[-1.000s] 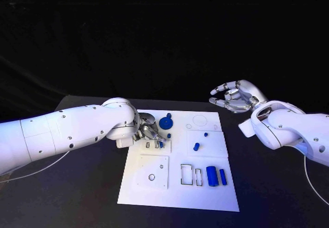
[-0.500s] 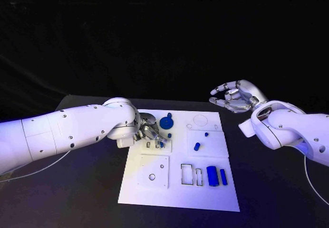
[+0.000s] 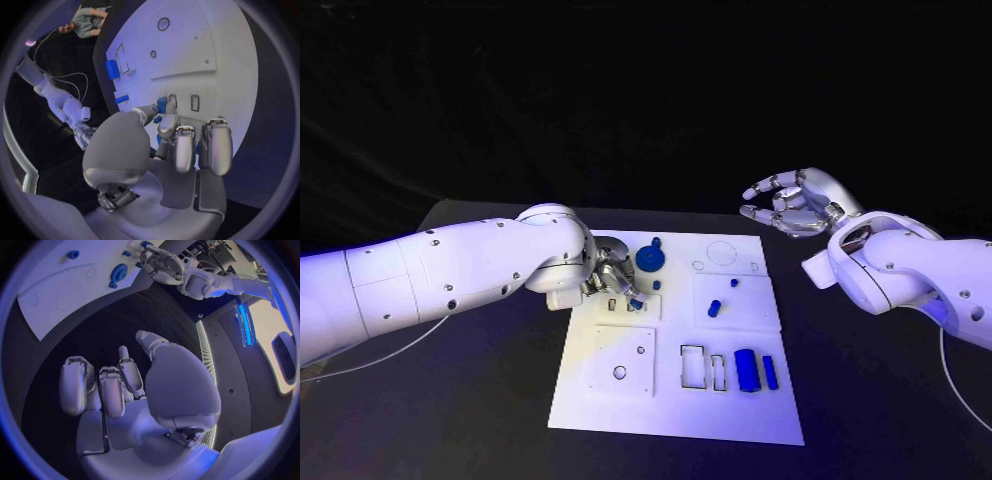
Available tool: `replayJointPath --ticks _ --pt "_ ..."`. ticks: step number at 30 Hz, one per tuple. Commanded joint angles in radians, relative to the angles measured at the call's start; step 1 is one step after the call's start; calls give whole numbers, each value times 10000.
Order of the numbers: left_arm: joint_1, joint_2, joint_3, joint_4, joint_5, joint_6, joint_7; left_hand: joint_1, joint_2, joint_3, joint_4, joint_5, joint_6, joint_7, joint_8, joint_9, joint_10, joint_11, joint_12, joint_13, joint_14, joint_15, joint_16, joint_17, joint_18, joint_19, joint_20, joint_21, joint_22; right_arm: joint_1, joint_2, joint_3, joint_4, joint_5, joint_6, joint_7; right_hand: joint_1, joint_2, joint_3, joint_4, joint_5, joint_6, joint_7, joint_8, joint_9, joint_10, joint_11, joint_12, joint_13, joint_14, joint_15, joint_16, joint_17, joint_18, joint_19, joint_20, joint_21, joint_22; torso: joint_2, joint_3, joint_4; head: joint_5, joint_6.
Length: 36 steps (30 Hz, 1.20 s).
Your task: Assemble the parts on the task board
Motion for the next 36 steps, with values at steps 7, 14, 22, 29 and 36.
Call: replayJointPath --ticks 7,14,22,29,36 --pt "-20 -17 -16 23 407 159 15 -302 -311 2194 -1271 175 -23 50 11 465 94 70 -56 -1 1041 44 42 2634 -201 71 51 64 153 1 14 3 -17 -136 71 15 -86 -27 39 12 62 22 -21 58 -15 -46 -10 -54 0 625 -76 -46 953 157 -60 -17 -45 875 -13 1 2 21 1" --pt "-20 -219 -11 192 704 6 44 -376 -321 2487 -1484 235 -1 62 46 564 144 85 -30 35 1041 49 42 2634 -202 69 67 67 160 0 10 3 -29 -137 72 22 -86 -27 39 12 62 22 -21 58 -15 -46 -10 -54 0 625 -76 -46 953 157 -60 -17 -45 875 -13 -3 20 44 29" --pt "-14 -697 43 828 883 -715 141 -880 -563 2993 -1887 1315 165 29 214 896 349 32 92 184 1041 25 42 2634 -196 60 63 66 160 -3 -1 1 -68 -138 69 39 -86 -30 43 12 70 23 -22 61 -15 -47 -11 -55 -2 623 -78 -50 943 160 -67 -18 -58 866 -26 9 29 82 107" --pt "-57 -900 30 1209 319 -1721 303 -1071 -763 3136 -2105 2230 362 -46 300 1059 549 -41 251 377 1041 -41 42 2634 -194 61 15 67 164 -7 -24 0 -82 -176 82 52 -90 -35 44 14 75 23 -22 63 -16 -52 -11 -62 -10 621 -78 -54 933 163 -74 -19 -70 858 -33 16 45 40 98" --pt "-241 -927 16 1302 -572 -2506 373 -1228 -963 3201 -2195 2981 550 -115 308 1160 696 -105 329 487 1041 -102 42 2634 -211 103 -51 113 262 -16 -42 -2 -98 -225 91 57 -90 -35 44 14 75 23 -22 63 -16 -52 -11 -62 -10 621 -78 -54 933 163 -74 -19 -70 858 -54 15 50 73 87"
